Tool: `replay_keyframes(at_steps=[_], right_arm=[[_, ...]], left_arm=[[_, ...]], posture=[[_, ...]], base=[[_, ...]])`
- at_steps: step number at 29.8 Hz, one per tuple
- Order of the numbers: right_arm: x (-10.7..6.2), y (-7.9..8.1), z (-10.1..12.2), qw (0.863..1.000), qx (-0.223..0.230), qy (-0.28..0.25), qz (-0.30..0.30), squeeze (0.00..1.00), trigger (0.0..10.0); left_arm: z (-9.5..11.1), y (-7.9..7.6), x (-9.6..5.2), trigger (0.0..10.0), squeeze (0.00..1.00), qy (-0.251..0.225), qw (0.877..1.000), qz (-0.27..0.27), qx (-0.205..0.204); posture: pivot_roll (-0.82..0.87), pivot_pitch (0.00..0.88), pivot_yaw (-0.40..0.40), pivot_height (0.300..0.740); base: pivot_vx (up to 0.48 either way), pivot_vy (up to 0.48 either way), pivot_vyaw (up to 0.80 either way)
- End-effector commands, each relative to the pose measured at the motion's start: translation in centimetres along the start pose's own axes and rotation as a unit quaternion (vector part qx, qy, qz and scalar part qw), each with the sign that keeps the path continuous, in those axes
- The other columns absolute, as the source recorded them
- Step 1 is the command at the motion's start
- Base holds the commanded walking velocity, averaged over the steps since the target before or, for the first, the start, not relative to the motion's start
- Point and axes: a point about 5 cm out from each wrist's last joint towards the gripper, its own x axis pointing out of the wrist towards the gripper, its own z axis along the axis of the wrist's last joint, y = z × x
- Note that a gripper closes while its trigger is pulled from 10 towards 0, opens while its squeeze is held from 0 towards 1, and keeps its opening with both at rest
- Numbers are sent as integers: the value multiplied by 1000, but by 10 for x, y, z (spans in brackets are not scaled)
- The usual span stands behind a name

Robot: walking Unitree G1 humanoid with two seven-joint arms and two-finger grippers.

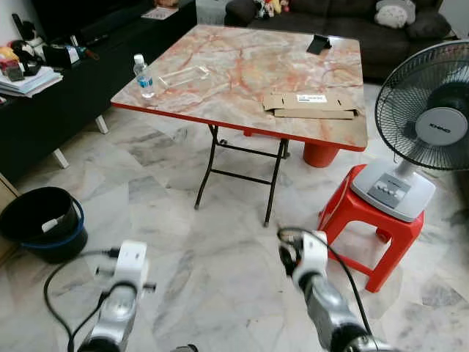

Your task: Picking trash to rubbish bin

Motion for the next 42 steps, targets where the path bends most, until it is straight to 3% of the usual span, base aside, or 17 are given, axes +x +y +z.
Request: replay_keyframes(at_steps=[1, 6, 9, 24, 42], right_arm=[[-3, -7, -13, 999, 5, 32, -16, 0, 10000], [-14, -17, -42, 996, -1, 77, -38, 0, 10000], [-17, -17, -48, 996, -2, 84, -40, 0, 10000], [-15, -12, -48, 995, -6, 86, -40, 0, 10000], [-18, -18, -51, 994, -25, 88, -51, 0, 10000]], left_arm=[[-27, 2, -9, 10000, 0, 55, 998, 8, -6], [-59, 4, -22, 10000, 0, 116, 993, 19, -19], [-62, 4, -24, 10000, 0, 124, 992, 22, -23], [-66, 2, -25, 10000, 0, 139, 990, 19, -9], [-71, -4, -29, 10000, 0, 151, 988, 12, -19]], posture=[[100, 127, -27, 740], [111, 127, -29, 740], [110, 128, -30, 740], [106, 112, -22, 740], [103, 126, -35, 740]], base=[[0, 0, 0], [0, 0, 105], [0, 0, 687], [88, 0, 800], [335, 0, 133]])
